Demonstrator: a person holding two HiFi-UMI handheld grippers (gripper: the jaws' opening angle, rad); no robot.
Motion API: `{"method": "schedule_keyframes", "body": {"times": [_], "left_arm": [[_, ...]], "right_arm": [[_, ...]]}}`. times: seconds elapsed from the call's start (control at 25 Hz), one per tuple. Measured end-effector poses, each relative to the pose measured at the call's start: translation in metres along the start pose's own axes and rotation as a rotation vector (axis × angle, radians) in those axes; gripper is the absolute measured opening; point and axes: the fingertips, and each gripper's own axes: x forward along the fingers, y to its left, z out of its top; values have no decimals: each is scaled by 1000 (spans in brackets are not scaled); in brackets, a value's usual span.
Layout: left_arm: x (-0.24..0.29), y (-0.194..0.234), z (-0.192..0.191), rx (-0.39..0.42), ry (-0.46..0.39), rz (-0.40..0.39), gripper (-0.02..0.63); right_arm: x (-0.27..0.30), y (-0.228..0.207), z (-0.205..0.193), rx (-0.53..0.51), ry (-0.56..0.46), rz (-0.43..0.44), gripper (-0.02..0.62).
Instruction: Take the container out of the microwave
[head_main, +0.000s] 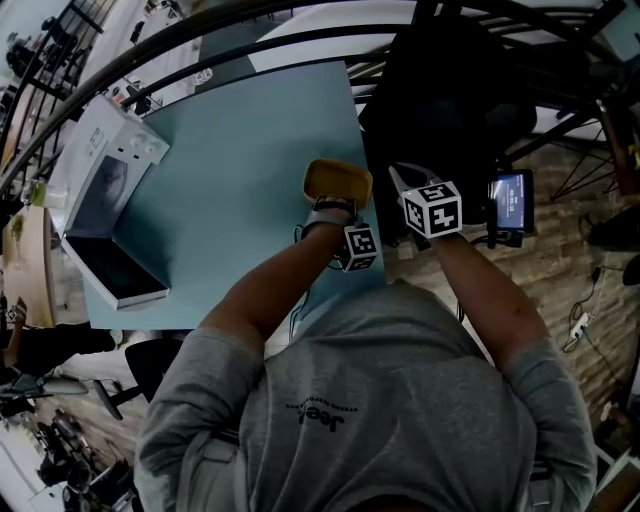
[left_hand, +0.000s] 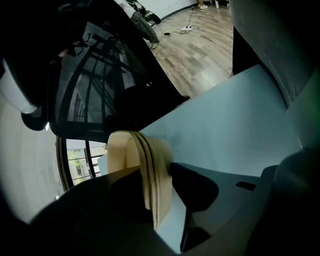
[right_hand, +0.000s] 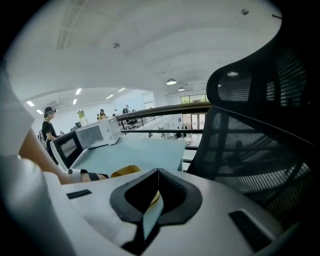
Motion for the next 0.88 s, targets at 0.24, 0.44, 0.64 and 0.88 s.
{"method": "schedule_keyframes", "body": {"times": [0.24, 0.44, 0.64, 0.88], "left_arm": [[15, -6, -1, 21, 32, 26, 138], [18, -7, 3, 2, 29, 34, 138], [20, -3, 8, -14, 21, 54, 144], [14, 5, 14, -48, 10, 75, 169]], "right_arm": [[-5, -3, -14, 2, 20, 5, 18], [-12, -5, -26, 2, 35, 4, 18], [-17, -8, -33, -4, 48, 3, 18], [-23, -11, -36, -17, 52, 11, 18]]}}
